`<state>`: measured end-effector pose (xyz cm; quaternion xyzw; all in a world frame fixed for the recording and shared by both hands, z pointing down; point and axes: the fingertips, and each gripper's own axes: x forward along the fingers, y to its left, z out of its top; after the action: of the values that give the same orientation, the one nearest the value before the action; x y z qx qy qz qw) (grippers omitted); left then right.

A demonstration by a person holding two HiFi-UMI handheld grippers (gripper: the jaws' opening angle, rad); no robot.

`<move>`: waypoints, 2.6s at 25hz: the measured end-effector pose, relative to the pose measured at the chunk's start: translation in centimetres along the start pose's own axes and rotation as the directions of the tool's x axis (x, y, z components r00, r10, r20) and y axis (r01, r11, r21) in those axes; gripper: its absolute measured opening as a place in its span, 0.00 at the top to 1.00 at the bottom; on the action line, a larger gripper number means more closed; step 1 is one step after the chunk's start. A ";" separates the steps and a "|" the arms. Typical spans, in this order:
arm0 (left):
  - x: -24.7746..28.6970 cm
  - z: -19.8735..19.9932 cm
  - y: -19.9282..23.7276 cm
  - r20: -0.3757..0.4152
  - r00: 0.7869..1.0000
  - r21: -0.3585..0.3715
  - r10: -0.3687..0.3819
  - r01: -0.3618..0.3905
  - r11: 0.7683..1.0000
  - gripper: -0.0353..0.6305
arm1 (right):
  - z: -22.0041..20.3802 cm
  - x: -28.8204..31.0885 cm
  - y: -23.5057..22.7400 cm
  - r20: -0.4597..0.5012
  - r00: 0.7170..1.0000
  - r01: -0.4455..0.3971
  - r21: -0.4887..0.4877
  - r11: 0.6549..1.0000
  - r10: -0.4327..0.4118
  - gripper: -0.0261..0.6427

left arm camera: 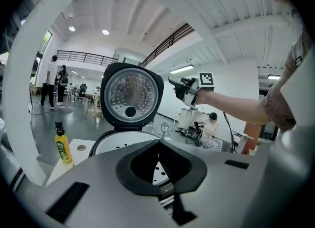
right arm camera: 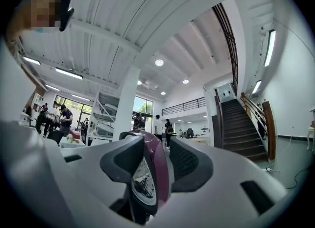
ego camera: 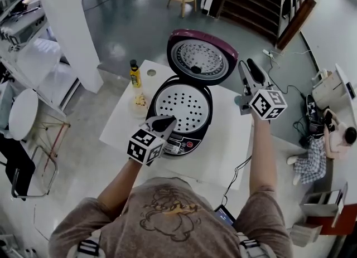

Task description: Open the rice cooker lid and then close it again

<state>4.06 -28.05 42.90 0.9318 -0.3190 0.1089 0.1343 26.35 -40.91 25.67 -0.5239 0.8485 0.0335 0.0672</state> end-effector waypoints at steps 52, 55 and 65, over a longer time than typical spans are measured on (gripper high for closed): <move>-2.7 -0.8 0.7 0.023 1.000 -0.112 0.013 -0.010 0.994 0.91 | -4.6 2.2 6.0 -0.150 0.977 -0.164 -0.087 0.983 0.149 0.31; -2.7 -0.8 0.4 0.024 1.000 -0.115 0.004 -0.001 0.993 0.91 | -4.7 1.5 6.8 -0.163 0.973 -0.178 -0.088 0.980 0.162 0.32; -2.5 -1.4 -1.3 0.013 0.999 -0.108 -0.038 0.039 0.993 0.91 | -5.4 -1.1 8.9 -0.167 0.969 -0.196 -0.072 0.978 0.182 0.36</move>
<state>2.78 -25.22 43.28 0.9297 -0.3073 0.0836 0.1849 18.42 -36.62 31.00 -0.4442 0.8948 0.0351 -0.0275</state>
